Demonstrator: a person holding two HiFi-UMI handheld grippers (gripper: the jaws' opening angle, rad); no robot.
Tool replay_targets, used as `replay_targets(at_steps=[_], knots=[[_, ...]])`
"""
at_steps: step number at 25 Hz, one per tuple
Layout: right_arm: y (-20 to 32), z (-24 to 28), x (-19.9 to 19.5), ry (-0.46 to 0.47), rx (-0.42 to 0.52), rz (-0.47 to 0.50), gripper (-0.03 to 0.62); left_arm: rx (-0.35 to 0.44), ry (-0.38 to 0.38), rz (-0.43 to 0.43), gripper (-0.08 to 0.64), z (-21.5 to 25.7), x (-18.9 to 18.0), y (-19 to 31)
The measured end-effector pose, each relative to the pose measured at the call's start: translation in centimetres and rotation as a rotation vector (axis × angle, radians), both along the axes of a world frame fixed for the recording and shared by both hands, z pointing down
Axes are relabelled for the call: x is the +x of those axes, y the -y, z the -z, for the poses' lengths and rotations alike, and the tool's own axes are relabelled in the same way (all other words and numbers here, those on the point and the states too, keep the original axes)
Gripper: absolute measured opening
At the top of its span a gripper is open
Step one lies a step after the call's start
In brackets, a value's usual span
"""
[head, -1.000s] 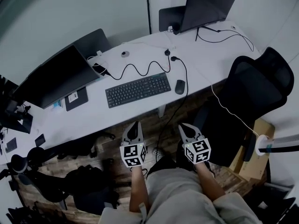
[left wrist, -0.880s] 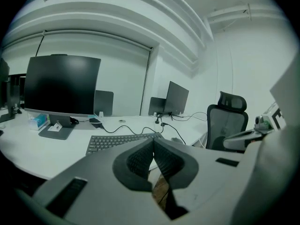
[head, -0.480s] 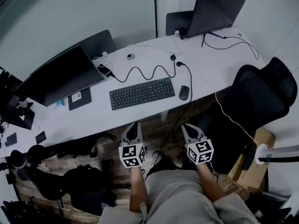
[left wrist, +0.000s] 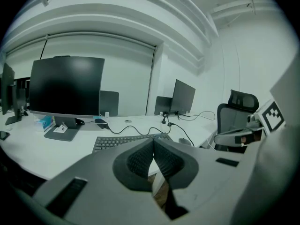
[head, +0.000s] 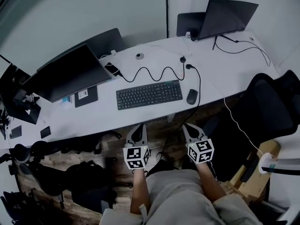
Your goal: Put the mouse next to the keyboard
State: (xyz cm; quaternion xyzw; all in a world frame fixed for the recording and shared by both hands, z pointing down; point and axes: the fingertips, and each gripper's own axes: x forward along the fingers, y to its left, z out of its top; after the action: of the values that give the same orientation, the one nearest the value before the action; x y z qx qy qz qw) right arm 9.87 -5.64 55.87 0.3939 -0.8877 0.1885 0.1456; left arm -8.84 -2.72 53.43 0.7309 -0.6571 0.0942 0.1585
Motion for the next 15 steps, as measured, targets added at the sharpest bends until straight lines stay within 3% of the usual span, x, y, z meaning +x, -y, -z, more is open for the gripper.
replay_targets(at_steps=[15], knots=[[2.1,-0.3,-2.2,0.030,-0.003,0.014,0.008,-0.003,0.022,0.004,0.023,-0.2,-1.3,1.1]])
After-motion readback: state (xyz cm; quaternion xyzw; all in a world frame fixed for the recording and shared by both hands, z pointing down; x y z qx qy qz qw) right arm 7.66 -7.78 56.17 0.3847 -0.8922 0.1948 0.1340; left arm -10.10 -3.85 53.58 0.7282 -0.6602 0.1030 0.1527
